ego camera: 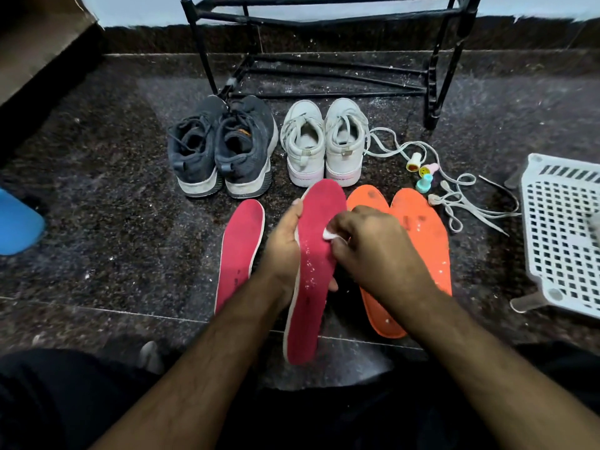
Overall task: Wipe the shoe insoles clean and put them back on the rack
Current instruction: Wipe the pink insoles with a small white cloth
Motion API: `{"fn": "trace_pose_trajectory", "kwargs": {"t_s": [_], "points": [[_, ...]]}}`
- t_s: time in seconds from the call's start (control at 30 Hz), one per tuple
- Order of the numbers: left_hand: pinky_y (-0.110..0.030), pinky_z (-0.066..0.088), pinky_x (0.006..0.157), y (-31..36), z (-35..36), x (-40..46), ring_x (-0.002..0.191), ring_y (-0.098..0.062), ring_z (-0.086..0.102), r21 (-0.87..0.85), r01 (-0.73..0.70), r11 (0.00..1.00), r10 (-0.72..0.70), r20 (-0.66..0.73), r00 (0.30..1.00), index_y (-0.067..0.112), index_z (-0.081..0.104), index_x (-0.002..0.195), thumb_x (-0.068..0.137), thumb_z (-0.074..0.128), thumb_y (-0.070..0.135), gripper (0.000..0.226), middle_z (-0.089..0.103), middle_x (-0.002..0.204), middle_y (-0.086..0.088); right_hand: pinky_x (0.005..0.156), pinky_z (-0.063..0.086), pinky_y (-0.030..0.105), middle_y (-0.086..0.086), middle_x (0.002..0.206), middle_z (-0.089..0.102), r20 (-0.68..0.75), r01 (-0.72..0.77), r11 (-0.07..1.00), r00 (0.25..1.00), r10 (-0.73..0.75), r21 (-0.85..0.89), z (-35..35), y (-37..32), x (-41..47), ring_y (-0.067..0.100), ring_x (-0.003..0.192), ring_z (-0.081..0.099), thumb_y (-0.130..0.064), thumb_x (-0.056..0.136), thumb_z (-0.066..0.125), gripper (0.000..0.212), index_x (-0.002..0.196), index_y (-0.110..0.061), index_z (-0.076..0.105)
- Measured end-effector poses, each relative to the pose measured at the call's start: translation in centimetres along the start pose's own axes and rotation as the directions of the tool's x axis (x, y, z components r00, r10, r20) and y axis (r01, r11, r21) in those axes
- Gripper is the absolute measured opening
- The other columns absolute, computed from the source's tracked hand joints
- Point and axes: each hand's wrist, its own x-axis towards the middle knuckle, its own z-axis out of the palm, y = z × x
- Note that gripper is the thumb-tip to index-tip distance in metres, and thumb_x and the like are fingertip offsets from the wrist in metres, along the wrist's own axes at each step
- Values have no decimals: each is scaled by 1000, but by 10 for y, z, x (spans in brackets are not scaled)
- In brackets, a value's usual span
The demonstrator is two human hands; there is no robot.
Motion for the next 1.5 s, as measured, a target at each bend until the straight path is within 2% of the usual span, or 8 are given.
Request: {"fn": "trace_pose_trajectory", "kwargs": {"t_s": [0.2, 0.37, 0.53, 0.73, 0.93, 1.17, 1.37, 1.5], "points": [[-36, 50, 37, -12, 19, -8, 48, -33, 64, 102, 58, 993, -66, 74, 995, 22, 77, 100, 101, 25, 61, 66, 66, 78, -29, 79, 48, 31, -2, 89, 65, -242, -85, 993, 965, 101, 77, -26, 19, 15, 16, 83, 62, -23, 84, 65, 18, 100, -22, 73], [-35, 47, 33, -5, 12, -7, 42, -27, 62, -31, 110, 994, -107, 87, 991, 14, 74, 83, 100, 26, 61, 70, 68, 63, -11, 76, 51, 38, 1, 91, 65, -61, 123, 988, 991, -118, 95, -4, -7, -2, 22, 86, 65, -24, 87, 63, 21, 104, -24, 75], [-36, 51, 41, -5, 12, -6, 50, -35, 63, 103, 83, 991, -91, 77, 993, 8, 68, 114, 97, 27, 67, 74, 68, 82, -30, 79, 52, 35, -2, 93, 66, -231, -21, 995, 972, 43, 95, -22, 22, 22, 17, 84, 64, -22, 86, 68, 20, 105, -25, 76], [-34, 50, 34, -2, 9, -2, 44, -26, 62, -41, 63, 997, -63, 3, 998, 14, 67, 100, 99, 27, 63, 63, 67, 64, -11, 78, 49, 39, 4, 93, 62, -20, 118, 991, 993, -117, 61, 2, -3, 2, 26, 88, 63, -14, 83, 66, 20, 101, -19, 72], [-34, 51, 37, -13, 19, -10, 45, -33, 63, 155, 117, 981, -130, 76, 989, 3, 67, 114, 94, 28, 68, 78, 66, 85, -31, 82, 51, 39, 0, 94, 60, -232, -78, 993, 968, 97, 89, -18, 23, 23, 20, 88, 61, -16, 85, 65, 19, 103, -21, 72], [-28, 45, 31, -1, 14, -5, 37, -25, 60, -38, 96, 995, -95, 37, 995, 12, 68, 86, 100, 27, 60, 65, 66, 57, -10, 81, 43, 37, 3, 94, 60, -59, 52, 991, 997, -45, 126, 12, -4, 1, 24, 90, 57, -11, 81, 64, 19, 99, -17, 61], [-29, 48, 35, -17, 20, -8, 38, -30, 59, 217, 186, 958, -215, 119, 969, 11, 64, 120, 97, 19, 70, 78, 67, 78, -28, 82, 40, 29, 0, 94, 61, -202, -118, 983, 969, 145, 138, -9, 22, 23, 19, 90, 58, -12, 85, 64, 20, 103, -19, 66], [-31, 49, 38, -8, 14, -2, 46, -26, 64, -14, 113, 993, -112, 65, 992, 12, 72, 99, 101, 26, 60, 67, 70, 68, -12, 77, 35, 25, 2, 91, 60, -123, -14, 989, 992, 33, 150, 10, -2, 3, 21, 88, 56, -8, 83, 63, 18, 98, -18, 62]]}}
